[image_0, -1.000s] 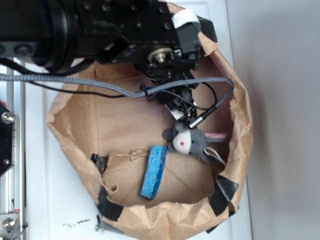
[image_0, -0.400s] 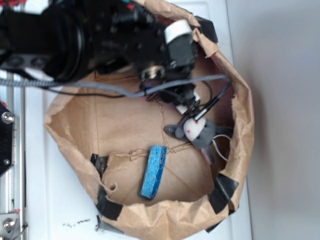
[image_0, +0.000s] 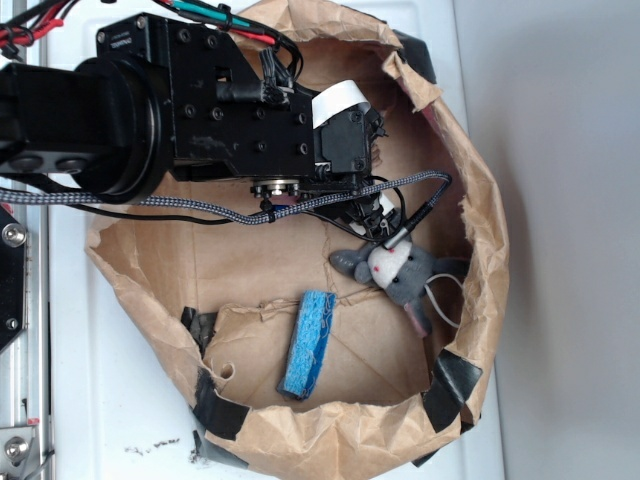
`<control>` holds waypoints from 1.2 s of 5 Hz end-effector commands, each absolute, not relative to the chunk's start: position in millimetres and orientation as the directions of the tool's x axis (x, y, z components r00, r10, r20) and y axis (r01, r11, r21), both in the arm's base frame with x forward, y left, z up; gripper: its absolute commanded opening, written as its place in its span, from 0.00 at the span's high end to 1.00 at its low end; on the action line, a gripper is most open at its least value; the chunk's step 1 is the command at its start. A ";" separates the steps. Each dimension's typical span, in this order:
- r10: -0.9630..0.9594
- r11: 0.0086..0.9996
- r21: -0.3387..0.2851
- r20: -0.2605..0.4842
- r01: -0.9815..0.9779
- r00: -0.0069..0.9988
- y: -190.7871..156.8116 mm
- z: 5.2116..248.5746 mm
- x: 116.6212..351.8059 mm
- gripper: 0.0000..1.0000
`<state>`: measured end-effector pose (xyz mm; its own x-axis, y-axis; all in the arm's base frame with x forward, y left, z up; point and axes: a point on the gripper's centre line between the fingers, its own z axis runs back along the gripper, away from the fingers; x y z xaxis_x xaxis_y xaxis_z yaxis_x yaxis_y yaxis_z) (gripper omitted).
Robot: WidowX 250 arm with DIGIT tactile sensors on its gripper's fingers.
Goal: Grab the wood chip.
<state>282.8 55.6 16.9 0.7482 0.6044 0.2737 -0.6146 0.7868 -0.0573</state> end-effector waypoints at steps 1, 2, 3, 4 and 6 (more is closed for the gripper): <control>0.585 0.802 -0.067 0.295 -0.594 0.756 51.1 21.1 285.1 1.00; 0.586 0.800 -0.066 0.298 -0.596 0.754 52.6 21.1 284.6 1.00; 0.592 0.796 -0.066 0.287 -0.601 0.753 53.2 25.3 285.5 1.00; 0.596 0.795 -0.078 0.281 -0.601 0.752 55.0 33.9 284.5 1.00; 0.597 0.796 -0.236 0.165 -0.557 0.785 68.3 114.9 276.9 1.00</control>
<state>270.3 57.6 88.8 0.7975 0.5961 0.0925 -0.5709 0.7954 -0.2036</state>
